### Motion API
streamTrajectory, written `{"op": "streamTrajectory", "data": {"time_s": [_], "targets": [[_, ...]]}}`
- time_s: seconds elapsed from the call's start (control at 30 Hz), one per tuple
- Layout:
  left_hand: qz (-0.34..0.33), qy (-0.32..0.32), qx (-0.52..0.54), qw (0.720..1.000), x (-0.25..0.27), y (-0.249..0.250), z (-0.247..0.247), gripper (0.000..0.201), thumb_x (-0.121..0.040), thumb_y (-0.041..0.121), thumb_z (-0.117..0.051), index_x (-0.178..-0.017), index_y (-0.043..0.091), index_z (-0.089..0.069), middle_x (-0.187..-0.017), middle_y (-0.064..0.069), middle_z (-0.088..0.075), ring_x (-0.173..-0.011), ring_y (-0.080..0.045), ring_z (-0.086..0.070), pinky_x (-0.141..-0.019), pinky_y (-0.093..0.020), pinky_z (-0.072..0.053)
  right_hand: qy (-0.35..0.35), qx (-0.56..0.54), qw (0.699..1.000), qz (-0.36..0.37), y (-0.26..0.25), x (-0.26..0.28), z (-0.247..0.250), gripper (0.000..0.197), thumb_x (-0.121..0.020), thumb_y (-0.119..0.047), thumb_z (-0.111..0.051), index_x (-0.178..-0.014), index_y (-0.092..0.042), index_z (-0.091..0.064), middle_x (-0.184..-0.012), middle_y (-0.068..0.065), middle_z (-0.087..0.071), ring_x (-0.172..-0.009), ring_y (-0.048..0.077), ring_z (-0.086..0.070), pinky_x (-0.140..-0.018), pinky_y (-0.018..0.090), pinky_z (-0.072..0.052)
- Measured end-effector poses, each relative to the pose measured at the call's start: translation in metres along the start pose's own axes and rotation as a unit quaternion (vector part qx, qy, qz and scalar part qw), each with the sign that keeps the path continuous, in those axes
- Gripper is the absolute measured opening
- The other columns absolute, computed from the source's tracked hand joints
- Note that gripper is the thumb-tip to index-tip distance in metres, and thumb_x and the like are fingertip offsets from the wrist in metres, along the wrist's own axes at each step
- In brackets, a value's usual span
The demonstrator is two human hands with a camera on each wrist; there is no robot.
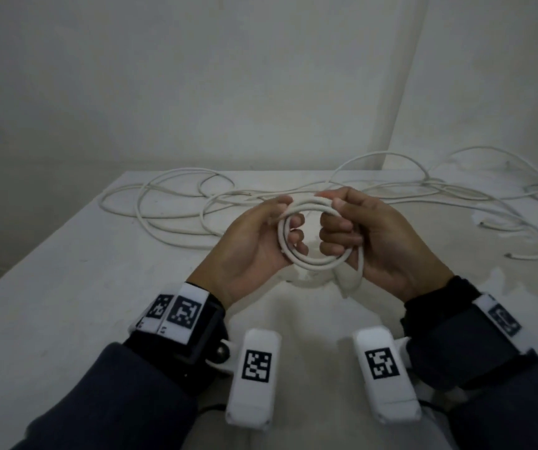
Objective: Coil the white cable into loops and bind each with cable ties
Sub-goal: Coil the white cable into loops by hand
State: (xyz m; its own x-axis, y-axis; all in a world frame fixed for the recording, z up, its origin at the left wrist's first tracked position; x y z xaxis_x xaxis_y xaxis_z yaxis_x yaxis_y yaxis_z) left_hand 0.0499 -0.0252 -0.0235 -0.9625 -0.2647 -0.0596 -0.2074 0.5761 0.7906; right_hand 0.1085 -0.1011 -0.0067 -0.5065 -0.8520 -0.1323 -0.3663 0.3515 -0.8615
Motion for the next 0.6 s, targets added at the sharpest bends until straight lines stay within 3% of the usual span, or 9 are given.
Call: {"op": "streamTrajectory", "data": {"time_s": [0.13, 0.23, 0.33, 0.47, 0.53, 0.6], "targets": [[0.074, -0.073, -0.042, 0.994, 0.01, -0.005, -0.007, 0.025, -0.074, 0.003, -0.048, -0.098, 0.008, -0.052, -0.067, -0.01, -0.057, -0.049, -0.018, -0.05, -0.061, -0.031, -0.053, -0.047, 0.098, 0.993, -0.053, 0.003, 0.008, -0.002, 0.008, -0.086, -0.01, -0.052, -0.091, -0.005, -0.055, -0.053, -0.002, -0.037, -0.043, 0.005, -0.03, -0.043, 0.018, -0.031], [0.139, -0.115, -0.158, 0.971, 0.019, -0.016, -0.016, 0.016, -0.086, 0.028, -0.053, -0.089, 0.012, -0.056, -0.056, -0.001, -0.048, -0.041, -0.01, -0.038, -0.057, -0.027, -0.05, -0.091, 0.161, 0.977, -0.105, 0.018, 0.013, -0.008, 0.013, -0.088, -0.009, -0.053, -0.1, -0.005, -0.053, -0.053, -0.002, -0.037, -0.048, 0.008, -0.027, -0.044, 0.019, -0.028], [0.137, -0.049, -0.245, 0.959, 0.015, -0.018, -0.011, 0.037, -0.092, 0.046, -0.046, -0.107, 0.015, -0.058, -0.049, 0.008, -0.028, -0.036, -0.004, -0.02, -0.045, -0.019, -0.039, -0.089, 0.19, 0.971, -0.111, 0.02, 0.014, -0.012, 0.011, -0.097, -0.007, -0.047, -0.106, -0.009, -0.052, -0.054, -0.001, -0.036, -0.048, 0.008, -0.026, -0.044, 0.019, -0.028], [0.053, 0.058, -0.296, 0.952, 0.006, -0.007, -0.003, 0.045, -0.092, 0.05, -0.051, -0.11, 0.011, -0.064, -0.057, 0.001, -0.03, -0.04, -0.007, -0.023, -0.038, -0.018, -0.026, -0.043, 0.209, 0.975, -0.06, 0.014, 0.008, -0.012, 0.005, -0.099, -0.009, -0.045, -0.098, -0.011, -0.05, -0.053, 0.001, -0.042, -0.042, 0.007, -0.035, -0.046, 0.021, -0.035], [0.012, 0.111, -0.257, 0.96, 0.005, -0.003, 0.003, 0.04, -0.092, 0.045, -0.055, -0.106, 0.009, -0.067, -0.053, 0.003, -0.03, -0.039, -0.007, -0.023, -0.036, -0.017, -0.024, -0.022, 0.233, 0.972, -0.022, 0.011, 0.005, -0.012, 0.009, -0.099, -0.015, -0.047, -0.095, -0.01, -0.053, -0.055, 0.003, -0.047, -0.044, 0.009, -0.038, -0.051, 0.025, -0.039], [-0.023, 0.165, -0.226, 0.96, 0.007, 0.001, 0.01, 0.03, -0.092, 0.04, -0.058, -0.09, 0.011, -0.068, -0.048, 0.005, -0.027, -0.038, -0.007, -0.023, -0.035, -0.017, -0.024, -0.004, 0.258, 0.966, 0.014, 0.008, 0.004, -0.011, 0.016, -0.099, -0.021, -0.047, -0.093, -0.009, -0.056, -0.058, 0.003, -0.051, -0.046, 0.011, -0.04, -0.057, 0.03, -0.04]]}}
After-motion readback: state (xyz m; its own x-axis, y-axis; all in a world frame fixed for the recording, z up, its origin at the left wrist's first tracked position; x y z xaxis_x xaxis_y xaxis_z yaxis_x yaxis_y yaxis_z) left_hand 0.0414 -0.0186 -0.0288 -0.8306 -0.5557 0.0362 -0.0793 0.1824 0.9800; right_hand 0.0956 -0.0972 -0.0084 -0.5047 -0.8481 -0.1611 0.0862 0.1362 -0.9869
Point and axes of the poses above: each hand's wrist, its own x-axis away from the middle knuckle, its own z-axis out of the back of the hand, y = z × x, the point moved 9 cm from there along -x, towards the middle knuckle
